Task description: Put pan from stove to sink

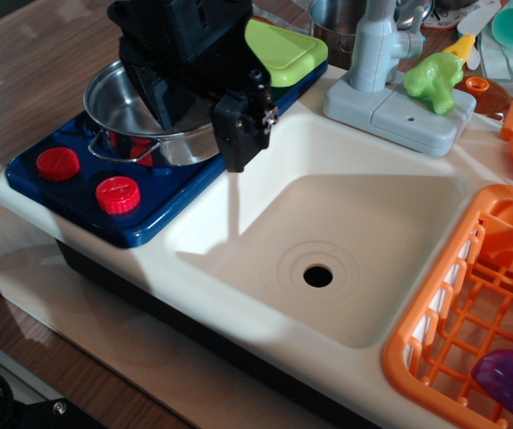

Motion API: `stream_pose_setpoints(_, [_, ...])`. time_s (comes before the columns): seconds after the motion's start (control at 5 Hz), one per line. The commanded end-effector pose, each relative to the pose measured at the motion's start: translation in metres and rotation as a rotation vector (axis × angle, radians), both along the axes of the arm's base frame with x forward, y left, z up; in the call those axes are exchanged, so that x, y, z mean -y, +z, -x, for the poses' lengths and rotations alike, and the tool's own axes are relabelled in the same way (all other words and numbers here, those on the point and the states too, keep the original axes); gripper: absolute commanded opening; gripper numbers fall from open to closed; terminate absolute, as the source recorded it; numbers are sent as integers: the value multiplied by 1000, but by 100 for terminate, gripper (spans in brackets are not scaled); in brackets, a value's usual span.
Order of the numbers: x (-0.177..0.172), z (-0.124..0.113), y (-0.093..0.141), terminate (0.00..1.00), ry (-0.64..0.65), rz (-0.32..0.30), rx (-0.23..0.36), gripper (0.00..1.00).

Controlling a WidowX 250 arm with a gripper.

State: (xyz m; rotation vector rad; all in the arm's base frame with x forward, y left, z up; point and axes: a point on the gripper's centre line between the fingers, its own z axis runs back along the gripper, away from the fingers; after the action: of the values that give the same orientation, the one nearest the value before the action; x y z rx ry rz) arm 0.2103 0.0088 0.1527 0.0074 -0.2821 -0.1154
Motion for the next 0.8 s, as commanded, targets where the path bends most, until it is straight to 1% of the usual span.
stream_pose_setpoints(0.0, [-5,-5,-2,0,-11,-2,41,100])
stream_pose_setpoints(0.2, [-7,-5,-12,0,-4,12,53,100])
stream_pose_setpoints(0.4, [-8,-4,-19,0,13,16,57,0])
stream_pose_setpoints(0.6, [-6,-4,-18,0,21,3,52,0])
